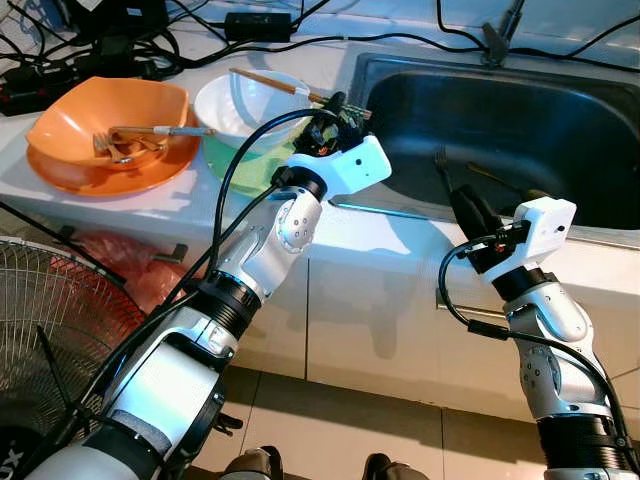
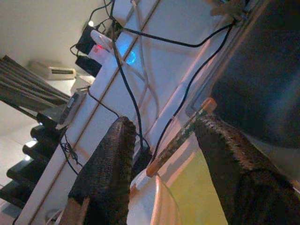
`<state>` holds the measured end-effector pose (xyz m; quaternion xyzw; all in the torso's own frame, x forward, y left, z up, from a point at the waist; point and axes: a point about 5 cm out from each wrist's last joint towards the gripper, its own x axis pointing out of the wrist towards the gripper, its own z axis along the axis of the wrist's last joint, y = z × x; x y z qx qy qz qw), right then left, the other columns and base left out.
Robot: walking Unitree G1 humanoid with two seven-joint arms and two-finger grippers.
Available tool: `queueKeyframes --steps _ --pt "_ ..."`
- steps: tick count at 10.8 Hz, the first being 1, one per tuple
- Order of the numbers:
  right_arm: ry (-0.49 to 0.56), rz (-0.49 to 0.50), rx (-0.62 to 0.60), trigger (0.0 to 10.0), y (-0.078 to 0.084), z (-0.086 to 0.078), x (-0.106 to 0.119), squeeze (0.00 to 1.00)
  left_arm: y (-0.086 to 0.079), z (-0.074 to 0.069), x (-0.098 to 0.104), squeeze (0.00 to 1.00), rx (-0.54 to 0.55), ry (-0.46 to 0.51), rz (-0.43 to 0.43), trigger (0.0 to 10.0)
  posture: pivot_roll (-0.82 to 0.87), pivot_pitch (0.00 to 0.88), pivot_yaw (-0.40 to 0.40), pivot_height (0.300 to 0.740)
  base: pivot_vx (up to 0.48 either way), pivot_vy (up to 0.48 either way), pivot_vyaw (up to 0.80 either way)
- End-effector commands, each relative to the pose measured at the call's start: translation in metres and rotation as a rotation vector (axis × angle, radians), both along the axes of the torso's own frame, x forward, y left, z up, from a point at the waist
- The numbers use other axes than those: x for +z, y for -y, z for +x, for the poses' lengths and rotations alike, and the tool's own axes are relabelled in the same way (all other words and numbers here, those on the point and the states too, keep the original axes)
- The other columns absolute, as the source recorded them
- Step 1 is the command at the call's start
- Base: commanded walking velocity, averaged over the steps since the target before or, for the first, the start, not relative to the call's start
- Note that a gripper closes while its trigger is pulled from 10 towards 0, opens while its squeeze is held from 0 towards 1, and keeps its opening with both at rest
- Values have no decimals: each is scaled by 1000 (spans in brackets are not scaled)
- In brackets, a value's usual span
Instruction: Kitchen organization
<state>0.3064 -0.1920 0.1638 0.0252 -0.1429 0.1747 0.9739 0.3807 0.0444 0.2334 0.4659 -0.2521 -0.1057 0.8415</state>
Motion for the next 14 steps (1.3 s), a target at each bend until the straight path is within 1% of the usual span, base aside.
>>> queueKeyframes --steps 1,2,4,6,7,11,14 --pt "6 -5 -16 10000 3 1 0 0 -1 0 3 380 5 2 -5 10000 56 138 8 740 0 0 0" --pt "8 -5 -16 10000 2 1 1 0 0 1 2 0 9 -13 21 10000 54 137 8 740 0 0 0" --pt "10 -9 -14 10000 1 2 0 0 3 4 0 0 -23 -50 80 10000 54 131 13 740 0 0 0" --pt "14 -6 -15 10000 0 2 1 0 5 9 -2 0 -32 -72 161 10000 53 125 17 740 0 0 0" --pt "18 -3 -14 10000 0 2 1 0 6 11 -2 0 -31 -76 178 10000 49 121 19 740 0 0 0" --pt "20 0 -12 10000 -2 2 0 0 12 17 5 0 -5 -35 244 10000 47 117 22 740 0 0 0" --pt "17 2 -12 10000 -3 1 -1 0 12 23 6 0 44 -51 280 10000 44 120 22 740 0 0 0"
